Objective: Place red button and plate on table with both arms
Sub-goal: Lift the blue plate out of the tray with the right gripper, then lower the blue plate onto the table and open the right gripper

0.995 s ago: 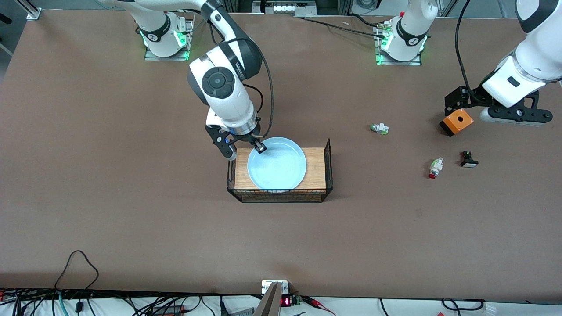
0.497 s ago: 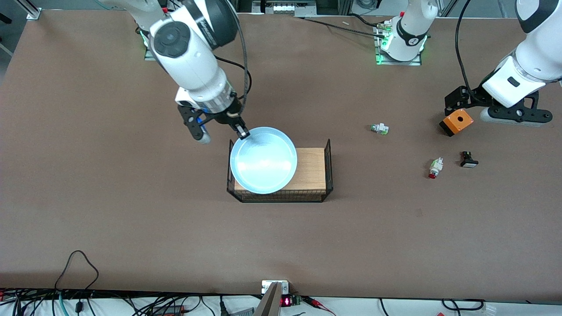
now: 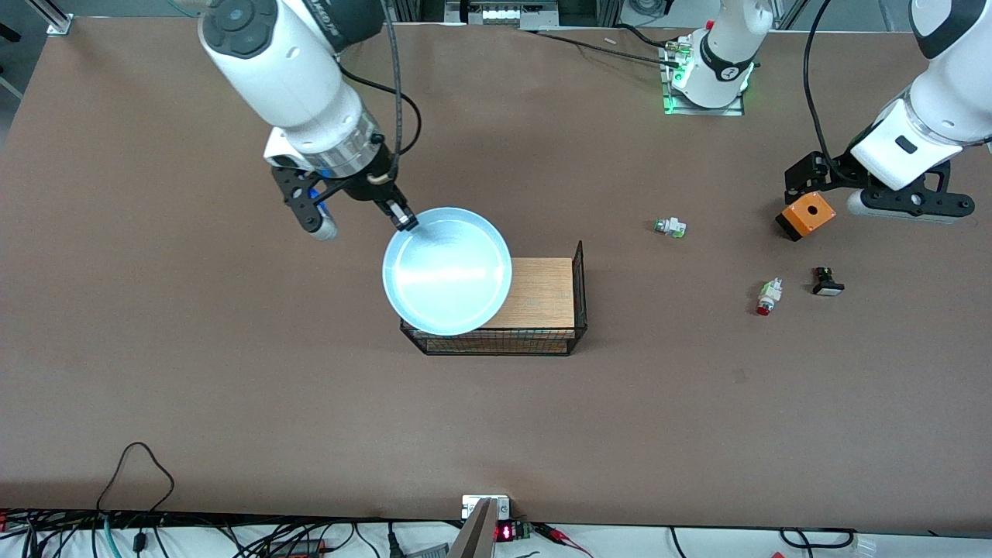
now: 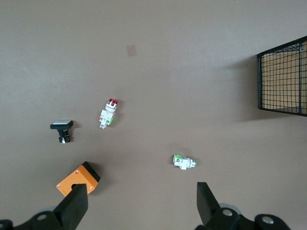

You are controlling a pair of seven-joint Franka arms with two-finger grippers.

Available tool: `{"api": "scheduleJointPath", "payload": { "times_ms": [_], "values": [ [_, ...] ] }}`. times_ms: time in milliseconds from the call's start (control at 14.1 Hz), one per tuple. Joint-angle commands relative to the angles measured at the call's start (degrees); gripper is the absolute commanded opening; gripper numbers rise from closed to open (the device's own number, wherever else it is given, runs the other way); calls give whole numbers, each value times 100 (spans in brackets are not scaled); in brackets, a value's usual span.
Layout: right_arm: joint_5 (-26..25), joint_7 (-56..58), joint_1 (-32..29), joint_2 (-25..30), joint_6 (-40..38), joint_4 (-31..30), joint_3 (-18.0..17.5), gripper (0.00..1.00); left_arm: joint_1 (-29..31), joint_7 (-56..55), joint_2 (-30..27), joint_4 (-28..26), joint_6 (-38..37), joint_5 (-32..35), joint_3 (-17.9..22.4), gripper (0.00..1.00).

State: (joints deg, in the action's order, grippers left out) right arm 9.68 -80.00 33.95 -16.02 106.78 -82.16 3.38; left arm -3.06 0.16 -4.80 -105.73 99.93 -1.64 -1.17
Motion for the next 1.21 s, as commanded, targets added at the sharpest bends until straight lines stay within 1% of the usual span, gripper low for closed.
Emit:
{"api": "scheduleJointPath", "payload": {
  "times_ms": [0, 142, 355, 497, 568, 639, 781, 923, 995, 1137],
  "values": [
    [105, 1263, -519, 11, -726, 253, -13, 0, -19, -51, 5, 61, -88, -30, 3, 100],
    [105, 2492, -1063, 29, -1052, 253, -13, 0, -28, -51, 14, 70, -88, -30, 3, 100],
    [96, 4170, -1854, 20, -1299, 253, -48, 0, -28, -42, 14, 79, -229, -30, 3, 100],
    [8, 5452, -2267, -50, -1492, 227, -48, 0, -28, -51, 75, 184, -255, -30, 3, 100],
    [-36, 5843, -2383, -77, -1519, 123, -48, 0, -37, -51, 76, 184, -255, -30, 3, 100],
    [-184, 6351, -2480, -51, -1467, -122, -39, 0, -28, -51, 76, 184, -255, -30, 3, 100],
    [-684, 6916, -2612, -42, -1240, -527, -48, 0, -37, -51, 76, 193, -264, -30, 3, 100],
    [-695, 7592, -2884, 11, -653, -1123, -48, 0, -28, -51, 84, 193, -264, -30, 11, 100],
    [-687, 7918, -2998, 63, -267, -1535, -48, 0, -28, -51, 76, 193, -264, -30, 3, 100],
    [-687, 8183, -3183, 160, 507, -2335, -48, 0, -28, -51, 84, 202, -264, -30, 3, 100]
  ]
}}
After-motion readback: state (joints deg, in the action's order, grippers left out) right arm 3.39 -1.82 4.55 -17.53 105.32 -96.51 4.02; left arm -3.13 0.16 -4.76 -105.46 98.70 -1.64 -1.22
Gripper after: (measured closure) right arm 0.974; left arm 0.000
